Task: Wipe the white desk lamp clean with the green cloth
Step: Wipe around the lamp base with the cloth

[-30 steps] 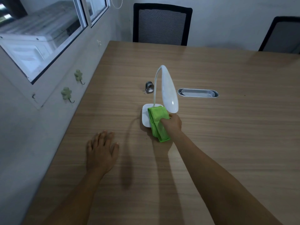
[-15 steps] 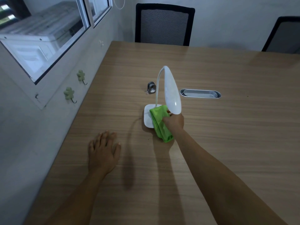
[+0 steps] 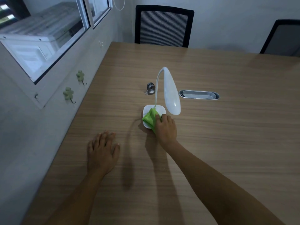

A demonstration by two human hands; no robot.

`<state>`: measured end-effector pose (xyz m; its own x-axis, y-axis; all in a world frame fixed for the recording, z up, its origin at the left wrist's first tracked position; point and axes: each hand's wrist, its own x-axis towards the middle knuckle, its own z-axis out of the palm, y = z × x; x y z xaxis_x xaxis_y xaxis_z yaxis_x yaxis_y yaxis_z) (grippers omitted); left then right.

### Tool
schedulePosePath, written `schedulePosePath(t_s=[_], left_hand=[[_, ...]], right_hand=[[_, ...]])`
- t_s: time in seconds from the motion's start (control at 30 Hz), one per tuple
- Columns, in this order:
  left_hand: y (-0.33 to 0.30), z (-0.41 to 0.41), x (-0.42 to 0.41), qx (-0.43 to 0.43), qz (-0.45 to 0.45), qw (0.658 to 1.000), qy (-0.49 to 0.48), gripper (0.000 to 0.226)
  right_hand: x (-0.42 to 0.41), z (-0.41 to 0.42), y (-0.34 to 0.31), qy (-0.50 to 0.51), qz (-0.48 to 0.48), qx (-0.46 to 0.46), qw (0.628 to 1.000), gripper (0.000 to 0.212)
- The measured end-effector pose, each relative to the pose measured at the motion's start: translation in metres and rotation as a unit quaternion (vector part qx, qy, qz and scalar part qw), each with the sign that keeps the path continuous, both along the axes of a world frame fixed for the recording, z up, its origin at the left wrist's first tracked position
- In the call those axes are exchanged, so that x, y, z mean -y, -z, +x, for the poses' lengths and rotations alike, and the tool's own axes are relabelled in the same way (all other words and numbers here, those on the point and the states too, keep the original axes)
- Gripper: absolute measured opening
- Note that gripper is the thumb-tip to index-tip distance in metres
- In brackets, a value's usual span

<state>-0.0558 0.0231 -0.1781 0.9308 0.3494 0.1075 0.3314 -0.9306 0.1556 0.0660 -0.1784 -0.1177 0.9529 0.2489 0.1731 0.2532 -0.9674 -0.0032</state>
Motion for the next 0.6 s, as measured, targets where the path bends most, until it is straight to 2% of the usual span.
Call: schedulePosePath(t_s=[0.07,0.13,0.27,0.47,0.6], left_hand=[[-0.001,0.0,0.0,0.003,-0.001,1.0,0.0,0.061],[-0.001,0.0,0.0,0.0,-0.001,1.0,0.0,0.062],[-0.001,0.0,0.0,-0.001,-0.005,1.0,-0.003,0.063],[0.001,0.0,0.0,0.003,-0.004,1.0,-0.002,0.06],[0.001,-0.001,0.0,0.005,-0.004,1.0,-0.003,0.06]], right_hand=[[0.004,-0.004,0.002,-0.009,-0.001,-0.018,1.0,0.034],[0.009,-0.007,0.002,-0.009,0.0,-0.051,0.999,0.056],[0.017,-0.009,0.01,-0.007,-0.022,-0.053,0.998,0.075],[0.015,-0.012,0.009,-0.01,-0.013,-0.009,1.0,0.055],[0.011,-0.002,0.001,-0.04,0.061,-0.027,0.997,0.049]])
